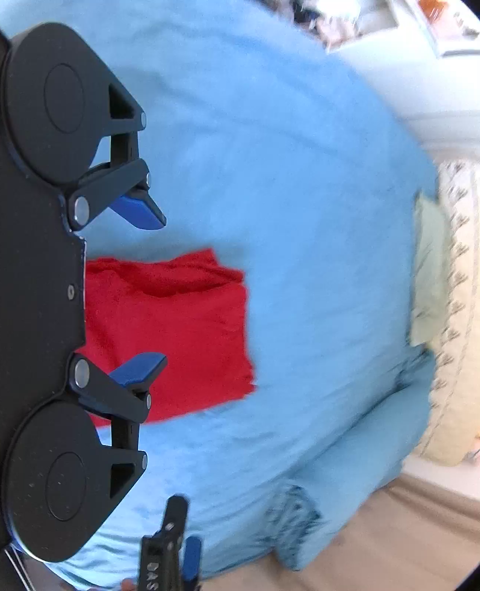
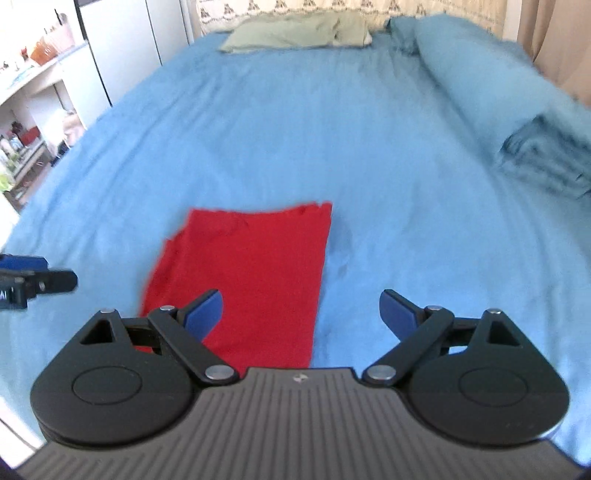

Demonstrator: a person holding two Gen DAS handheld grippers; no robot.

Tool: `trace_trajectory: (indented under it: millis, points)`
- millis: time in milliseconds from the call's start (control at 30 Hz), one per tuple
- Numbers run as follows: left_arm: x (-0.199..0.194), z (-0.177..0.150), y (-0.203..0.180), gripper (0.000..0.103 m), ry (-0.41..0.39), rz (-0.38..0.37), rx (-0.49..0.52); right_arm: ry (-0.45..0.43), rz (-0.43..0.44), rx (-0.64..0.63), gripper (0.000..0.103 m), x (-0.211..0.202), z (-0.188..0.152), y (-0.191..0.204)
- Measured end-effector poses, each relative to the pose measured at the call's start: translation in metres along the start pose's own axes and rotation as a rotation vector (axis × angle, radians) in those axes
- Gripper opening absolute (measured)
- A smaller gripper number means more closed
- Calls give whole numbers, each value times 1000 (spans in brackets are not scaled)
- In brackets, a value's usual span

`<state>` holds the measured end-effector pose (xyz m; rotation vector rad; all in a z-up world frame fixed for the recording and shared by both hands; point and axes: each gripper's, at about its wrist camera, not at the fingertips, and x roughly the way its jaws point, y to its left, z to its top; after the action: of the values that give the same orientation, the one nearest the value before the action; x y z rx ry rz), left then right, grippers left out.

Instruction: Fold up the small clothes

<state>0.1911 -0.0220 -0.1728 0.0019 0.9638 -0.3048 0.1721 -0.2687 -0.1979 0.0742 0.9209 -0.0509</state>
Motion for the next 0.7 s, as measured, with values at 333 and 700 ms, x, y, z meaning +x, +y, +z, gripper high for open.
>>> trace_trajectory:
  millis: [333,700]
  points:
    - [-176,-5,-35,103,-25,131,-75,127,-48,97,103,-183,25,5]
    - [-210,-39,-66,103,100,158,-60,253,-81,102,103,-255,-15,21]
